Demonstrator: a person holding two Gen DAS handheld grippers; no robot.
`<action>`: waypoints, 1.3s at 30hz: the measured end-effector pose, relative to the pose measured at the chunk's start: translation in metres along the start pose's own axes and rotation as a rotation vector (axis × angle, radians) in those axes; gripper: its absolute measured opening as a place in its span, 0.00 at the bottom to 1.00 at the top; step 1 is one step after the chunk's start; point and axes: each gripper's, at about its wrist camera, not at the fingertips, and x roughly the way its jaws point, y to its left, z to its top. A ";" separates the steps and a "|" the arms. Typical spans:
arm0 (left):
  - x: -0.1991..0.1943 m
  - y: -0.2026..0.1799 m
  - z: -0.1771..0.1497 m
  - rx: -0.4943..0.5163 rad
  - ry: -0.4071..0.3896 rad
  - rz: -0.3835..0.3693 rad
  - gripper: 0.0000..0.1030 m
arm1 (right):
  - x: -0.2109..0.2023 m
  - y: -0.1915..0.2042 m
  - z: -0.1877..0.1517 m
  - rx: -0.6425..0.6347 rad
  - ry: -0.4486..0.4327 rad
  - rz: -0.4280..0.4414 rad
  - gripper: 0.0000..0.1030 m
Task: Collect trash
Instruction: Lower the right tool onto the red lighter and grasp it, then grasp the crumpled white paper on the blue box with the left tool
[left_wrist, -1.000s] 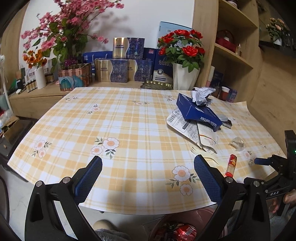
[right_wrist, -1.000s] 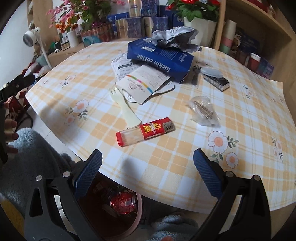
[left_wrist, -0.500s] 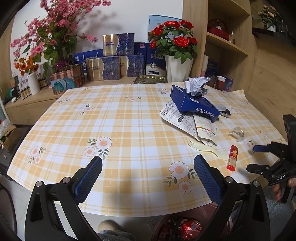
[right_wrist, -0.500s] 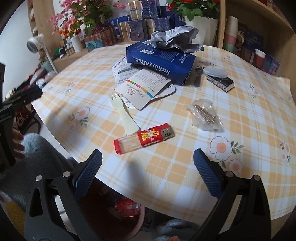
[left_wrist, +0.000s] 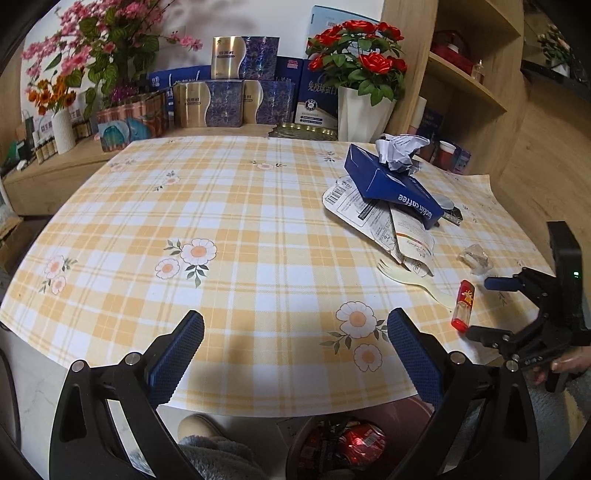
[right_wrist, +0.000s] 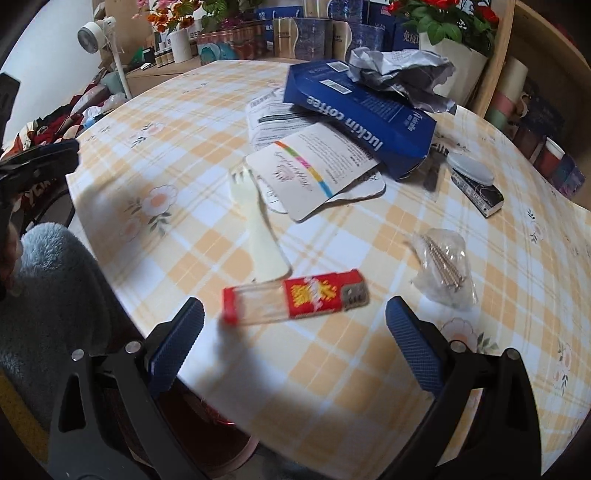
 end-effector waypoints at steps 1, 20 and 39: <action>0.000 0.001 0.000 -0.009 0.002 -0.005 0.94 | 0.002 -0.001 0.001 -0.003 0.004 0.002 0.94; 0.009 -0.007 0.001 -0.009 0.044 -0.047 0.94 | 0.009 -0.001 0.001 -0.025 -0.028 0.069 0.81; 0.105 -0.110 0.160 0.071 0.078 -0.320 0.79 | -0.058 -0.063 0.006 0.271 -0.297 -0.030 0.81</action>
